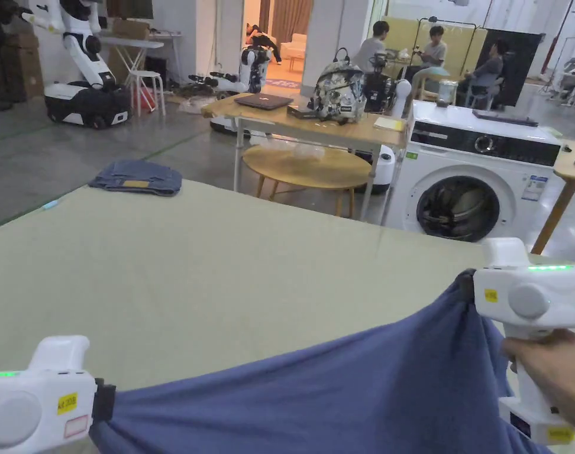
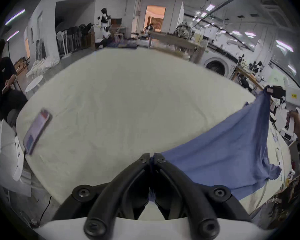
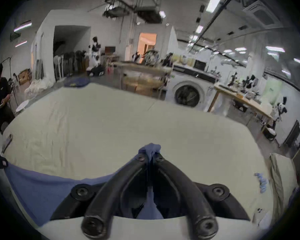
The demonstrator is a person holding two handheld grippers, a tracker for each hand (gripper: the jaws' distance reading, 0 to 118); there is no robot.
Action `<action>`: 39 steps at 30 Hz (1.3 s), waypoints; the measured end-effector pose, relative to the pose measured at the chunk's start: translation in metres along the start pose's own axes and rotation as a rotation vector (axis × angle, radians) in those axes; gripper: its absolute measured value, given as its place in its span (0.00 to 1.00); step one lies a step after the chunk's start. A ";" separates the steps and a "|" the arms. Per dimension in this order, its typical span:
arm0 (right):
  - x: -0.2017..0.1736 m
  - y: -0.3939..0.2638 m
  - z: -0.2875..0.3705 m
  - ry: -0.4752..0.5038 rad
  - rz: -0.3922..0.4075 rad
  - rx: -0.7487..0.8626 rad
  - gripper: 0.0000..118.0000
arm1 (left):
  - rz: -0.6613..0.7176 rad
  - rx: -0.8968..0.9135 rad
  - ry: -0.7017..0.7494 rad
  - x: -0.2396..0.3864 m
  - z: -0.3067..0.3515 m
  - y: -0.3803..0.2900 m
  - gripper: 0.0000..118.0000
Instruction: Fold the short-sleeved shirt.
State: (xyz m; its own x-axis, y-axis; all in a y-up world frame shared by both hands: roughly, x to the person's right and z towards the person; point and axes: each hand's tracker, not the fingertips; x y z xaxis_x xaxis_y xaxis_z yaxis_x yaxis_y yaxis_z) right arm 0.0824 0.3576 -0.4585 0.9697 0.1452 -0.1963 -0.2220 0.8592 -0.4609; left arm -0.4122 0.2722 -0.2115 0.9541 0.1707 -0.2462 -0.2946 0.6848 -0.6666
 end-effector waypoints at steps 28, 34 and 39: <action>0.126 0.189 0.155 -0.305 -0.178 0.436 0.02 | -0.196 0.484 -0.043 0.145 0.094 0.379 0.00; 0.125 0.225 0.135 -0.335 -0.128 0.480 0.02 | -0.190 0.546 -0.013 0.154 0.090 0.421 0.00; 0.123 0.227 0.113 -0.353 -0.111 0.483 0.02 | -0.203 0.552 0.007 0.163 0.074 0.435 0.00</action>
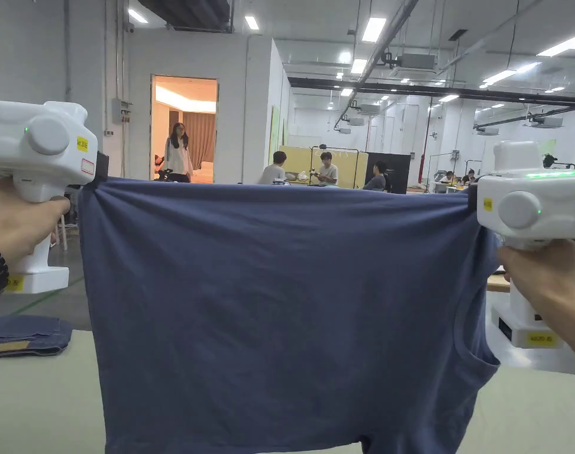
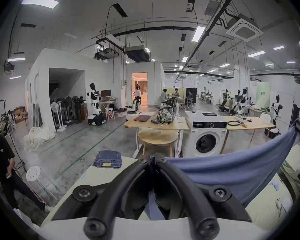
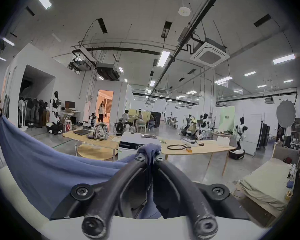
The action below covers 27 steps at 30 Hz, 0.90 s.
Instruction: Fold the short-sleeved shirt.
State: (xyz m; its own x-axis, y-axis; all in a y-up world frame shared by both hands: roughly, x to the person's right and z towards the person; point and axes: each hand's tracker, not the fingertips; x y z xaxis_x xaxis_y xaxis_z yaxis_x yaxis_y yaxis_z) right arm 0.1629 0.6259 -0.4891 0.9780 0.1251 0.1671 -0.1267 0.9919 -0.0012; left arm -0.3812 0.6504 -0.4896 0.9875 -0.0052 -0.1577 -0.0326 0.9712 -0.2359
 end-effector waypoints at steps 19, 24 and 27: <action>0.019 -0.140 0.092 0.007 0.056 -0.132 0.02 | -0.038 -0.069 -0.069 0.003 0.049 -0.145 0.00; 0.032 -0.167 0.149 0.003 0.043 -0.149 0.02 | -0.050 -0.061 -0.093 -0.001 0.094 -0.176 0.00; 0.041 -0.181 0.182 0.003 0.037 -0.155 0.02 | -0.057 -0.057 -0.101 -0.003 0.121 -0.195 0.00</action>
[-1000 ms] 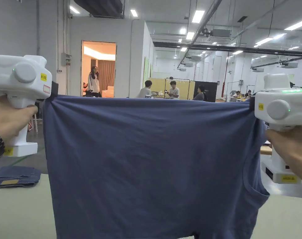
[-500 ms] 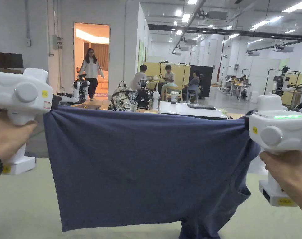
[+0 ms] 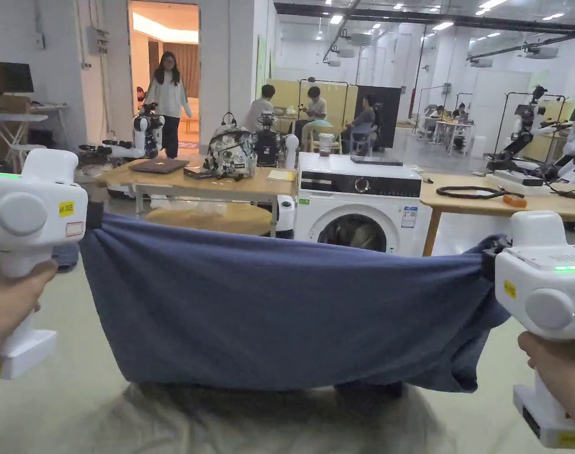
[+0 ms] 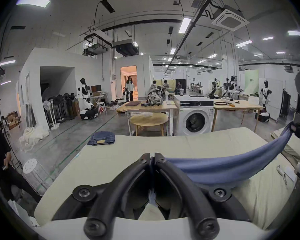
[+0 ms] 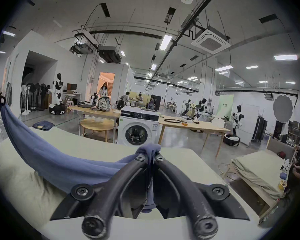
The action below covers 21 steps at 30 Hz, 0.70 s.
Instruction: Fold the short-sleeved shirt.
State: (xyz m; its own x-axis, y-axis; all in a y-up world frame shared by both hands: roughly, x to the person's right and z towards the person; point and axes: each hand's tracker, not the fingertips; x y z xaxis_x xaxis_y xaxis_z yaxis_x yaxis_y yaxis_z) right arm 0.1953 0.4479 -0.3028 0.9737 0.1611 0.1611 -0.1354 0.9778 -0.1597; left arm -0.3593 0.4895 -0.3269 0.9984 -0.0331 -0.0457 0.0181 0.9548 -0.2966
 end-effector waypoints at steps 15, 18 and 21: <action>0.002 -0.146 0.120 0.046 0.051 -0.208 0.02 | 0.064 -0.193 -0.065 0.002 0.090 -0.187 0.00; 0.001 -0.179 0.137 0.051 0.050 -0.287 0.02 | 0.085 -0.279 -0.070 -0.001 0.103 -0.225 0.00; 0.003 -0.208 0.150 0.056 0.033 -0.374 0.02 | 0.113 -0.336 -0.076 -0.005 0.115 -0.256 0.00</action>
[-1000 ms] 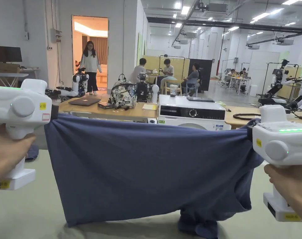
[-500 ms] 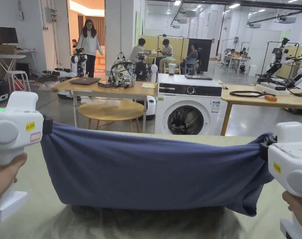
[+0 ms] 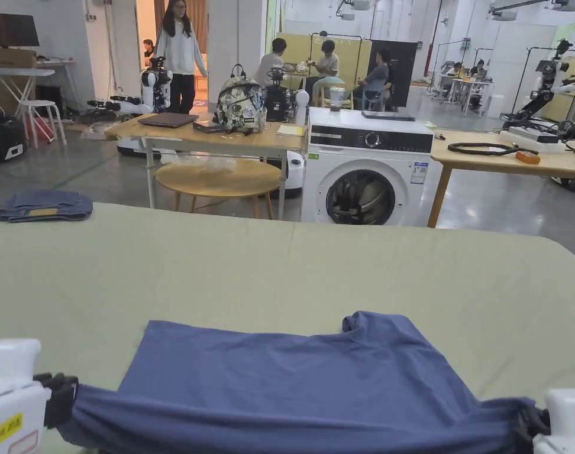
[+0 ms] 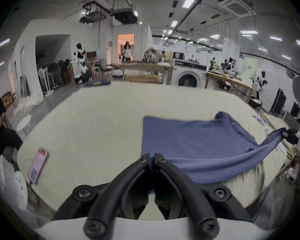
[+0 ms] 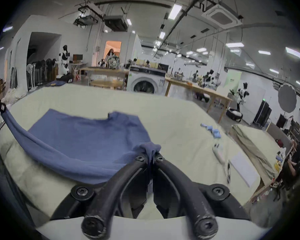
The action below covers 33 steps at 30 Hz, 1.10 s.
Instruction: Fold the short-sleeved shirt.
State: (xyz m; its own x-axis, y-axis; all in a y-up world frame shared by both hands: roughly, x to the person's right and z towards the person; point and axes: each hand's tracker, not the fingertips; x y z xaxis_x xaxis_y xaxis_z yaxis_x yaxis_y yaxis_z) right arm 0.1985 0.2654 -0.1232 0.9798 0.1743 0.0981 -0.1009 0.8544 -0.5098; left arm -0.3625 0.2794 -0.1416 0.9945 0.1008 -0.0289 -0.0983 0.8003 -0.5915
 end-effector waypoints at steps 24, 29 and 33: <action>-0.006 -0.100 -0.038 0.006 0.077 -0.441 0.53 | -0.001 -0.426 0.008 -0.022 -0.061 -0.103 0.07; -0.005 -0.060 -0.020 -0.017 0.053 -0.338 0.58 | 0.005 -0.318 0.046 -0.005 -0.046 -0.077 0.39; -0.018 -0.031 -0.017 0.011 0.002 -0.209 0.58 | 0.007 -0.190 0.008 0.004 -0.051 -0.055 0.39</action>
State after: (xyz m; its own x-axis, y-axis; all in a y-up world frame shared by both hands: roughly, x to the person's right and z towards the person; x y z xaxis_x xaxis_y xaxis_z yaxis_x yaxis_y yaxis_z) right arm 0.1871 0.2273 -0.1238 0.9815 0.1696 0.0883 -0.0659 0.7335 -0.6765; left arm -0.3514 0.2059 -0.1507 0.9941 0.1006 -0.0400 -0.0976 0.6732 -0.7330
